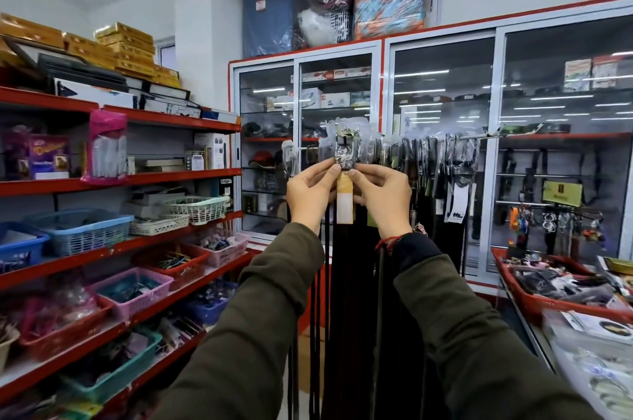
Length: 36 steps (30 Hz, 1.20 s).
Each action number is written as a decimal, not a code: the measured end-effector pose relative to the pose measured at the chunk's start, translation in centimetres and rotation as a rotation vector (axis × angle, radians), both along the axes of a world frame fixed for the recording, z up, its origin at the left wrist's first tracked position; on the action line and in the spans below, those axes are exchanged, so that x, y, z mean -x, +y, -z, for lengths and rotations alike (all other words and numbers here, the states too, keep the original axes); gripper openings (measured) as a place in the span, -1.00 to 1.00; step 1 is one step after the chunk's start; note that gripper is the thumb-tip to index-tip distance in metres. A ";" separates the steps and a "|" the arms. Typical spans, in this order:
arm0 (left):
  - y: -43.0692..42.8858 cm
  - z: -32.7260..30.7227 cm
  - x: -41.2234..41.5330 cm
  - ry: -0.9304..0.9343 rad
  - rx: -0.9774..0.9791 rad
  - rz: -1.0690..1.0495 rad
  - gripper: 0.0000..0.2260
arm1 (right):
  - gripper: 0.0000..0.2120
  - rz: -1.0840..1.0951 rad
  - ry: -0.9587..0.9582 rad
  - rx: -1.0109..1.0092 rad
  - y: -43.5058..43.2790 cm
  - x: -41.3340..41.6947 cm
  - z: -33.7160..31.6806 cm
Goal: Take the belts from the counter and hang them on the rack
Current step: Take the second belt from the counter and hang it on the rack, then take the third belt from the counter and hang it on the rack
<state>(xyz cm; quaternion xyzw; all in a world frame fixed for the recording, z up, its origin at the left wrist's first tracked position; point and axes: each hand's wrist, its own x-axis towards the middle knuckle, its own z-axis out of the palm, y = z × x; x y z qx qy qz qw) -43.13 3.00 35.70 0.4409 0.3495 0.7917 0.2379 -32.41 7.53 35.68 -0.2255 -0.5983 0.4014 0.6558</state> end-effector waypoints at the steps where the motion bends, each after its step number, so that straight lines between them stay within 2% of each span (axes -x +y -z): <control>1: 0.3 0.3 -0.1 0.057 -0.006 -0.060 -0.74 | -0.80 0.034 -0.027 -0.016 0.3 0.0 0.3; 5: 0.4 3.0 -1.2 0.390 -0.088 -0.424 -0.68 | -0.81 0.322 -0.197 -0.172 0.6 -1.0 2.9; 11: 0.0 9.8 -5.0 0.825 -0.069 -0.752 -0.59 | -0.68 0.575 -0.357 -0.365 -0.1 -5.5 9.8; 13: -0.2 11.9 -6.6 0.937 -0.059 -0.784 -0.56 | -0.63 0.656 -0.433 -0.398 -0.6 -7.5 11.9; 18: -0.1 17.1 -11.8 1.052 -0.015 -0.669 -0.55 | -0.57 0.747 -0.605 -0.365 -1.7 -13.6 16.4; 26: 0.1 24.1 -21.5 1.094 0.068 -0.444 -0.55 | -0.58 0.862 -0.773 -0.234 -3.4 -23.7 22.9; 36: 0.0 31.6 -32.7 1.164 0.136 -0.138 -0.57 | -0.62 0.954 -1.005 0.137 -6.0 -37.0 31.3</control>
